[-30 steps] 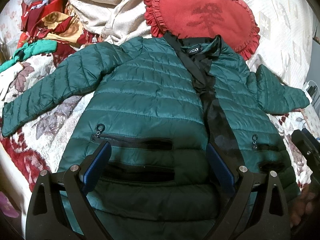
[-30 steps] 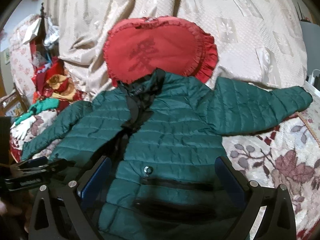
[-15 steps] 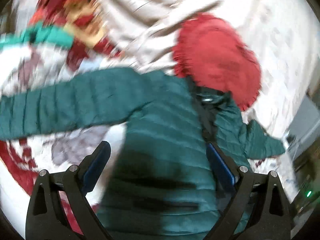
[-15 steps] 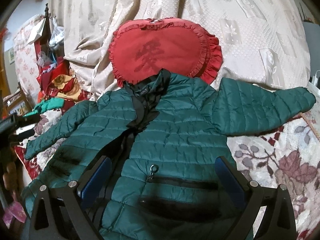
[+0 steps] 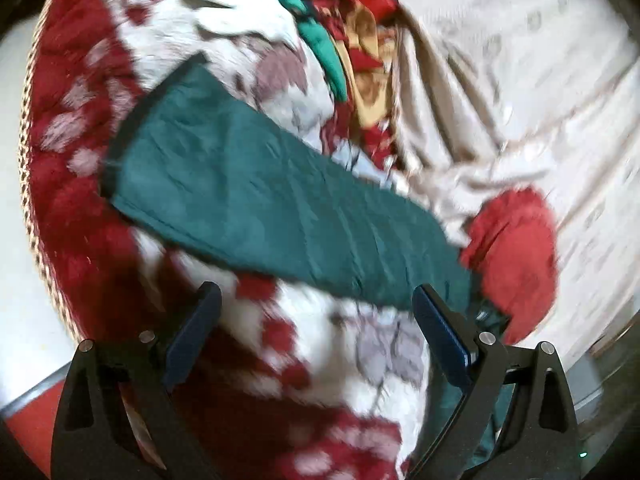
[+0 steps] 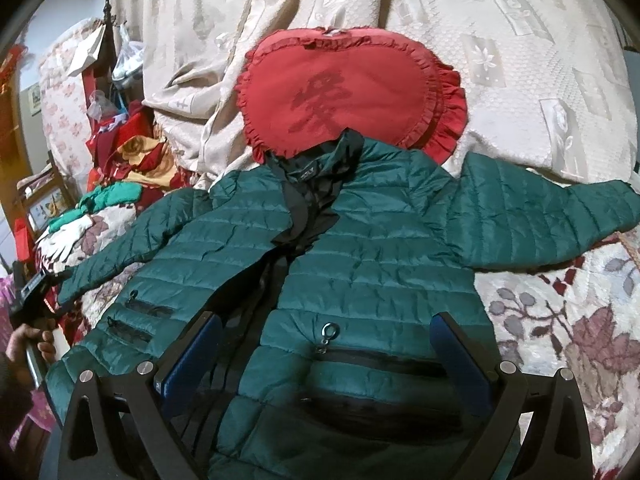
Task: Fold large clothes
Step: 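Grasp the jacket sleeve cuff with the left tool and lift it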
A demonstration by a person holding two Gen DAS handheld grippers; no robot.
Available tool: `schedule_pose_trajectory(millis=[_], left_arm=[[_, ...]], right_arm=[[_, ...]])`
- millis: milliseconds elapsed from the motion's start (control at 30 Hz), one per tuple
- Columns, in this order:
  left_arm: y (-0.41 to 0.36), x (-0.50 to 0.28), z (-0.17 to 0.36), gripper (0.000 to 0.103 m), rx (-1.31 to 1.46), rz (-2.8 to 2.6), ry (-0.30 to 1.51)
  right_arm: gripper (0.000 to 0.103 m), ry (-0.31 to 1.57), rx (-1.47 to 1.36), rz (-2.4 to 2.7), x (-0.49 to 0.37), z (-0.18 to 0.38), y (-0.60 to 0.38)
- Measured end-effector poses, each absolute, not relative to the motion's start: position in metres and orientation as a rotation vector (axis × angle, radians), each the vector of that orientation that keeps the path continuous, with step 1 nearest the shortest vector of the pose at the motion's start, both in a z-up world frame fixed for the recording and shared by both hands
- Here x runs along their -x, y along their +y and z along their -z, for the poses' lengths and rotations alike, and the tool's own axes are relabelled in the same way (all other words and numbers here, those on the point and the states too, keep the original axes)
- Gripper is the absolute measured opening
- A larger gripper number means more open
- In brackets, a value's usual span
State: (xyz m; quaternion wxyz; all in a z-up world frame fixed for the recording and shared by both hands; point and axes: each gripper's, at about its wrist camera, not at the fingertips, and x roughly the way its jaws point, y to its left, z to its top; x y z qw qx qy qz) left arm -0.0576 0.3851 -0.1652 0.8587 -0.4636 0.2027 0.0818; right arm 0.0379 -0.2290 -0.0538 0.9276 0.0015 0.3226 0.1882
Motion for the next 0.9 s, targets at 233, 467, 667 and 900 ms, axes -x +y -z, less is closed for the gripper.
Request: schedule_pose_trajectory(millis=[233,467,667,900], left_arm=[[0.429,0.045,0.169,0.096,1.112,-0.161,0.324],[0.438,0.029,0.152,0.091,1.109,-0.191,0.300],[0.453,0.028,0.179,0.031,1.236,-0.391,0.421],[0.429,0.016,0.125,0.011,1.031,-0.453,0.452]], right_arm=[[0.103,0.695,0.031,-0.409,-0.044,0.063,-0.217],[0.103,0.707,0.056,-0.434,-0.045,0.067,-0.210],[0.103,0.726,0.060,-0.425,-0.047,0.070,-0.210],[0.103,0.742,0.020,-0.259,-0.053,0.068,-0.235]])
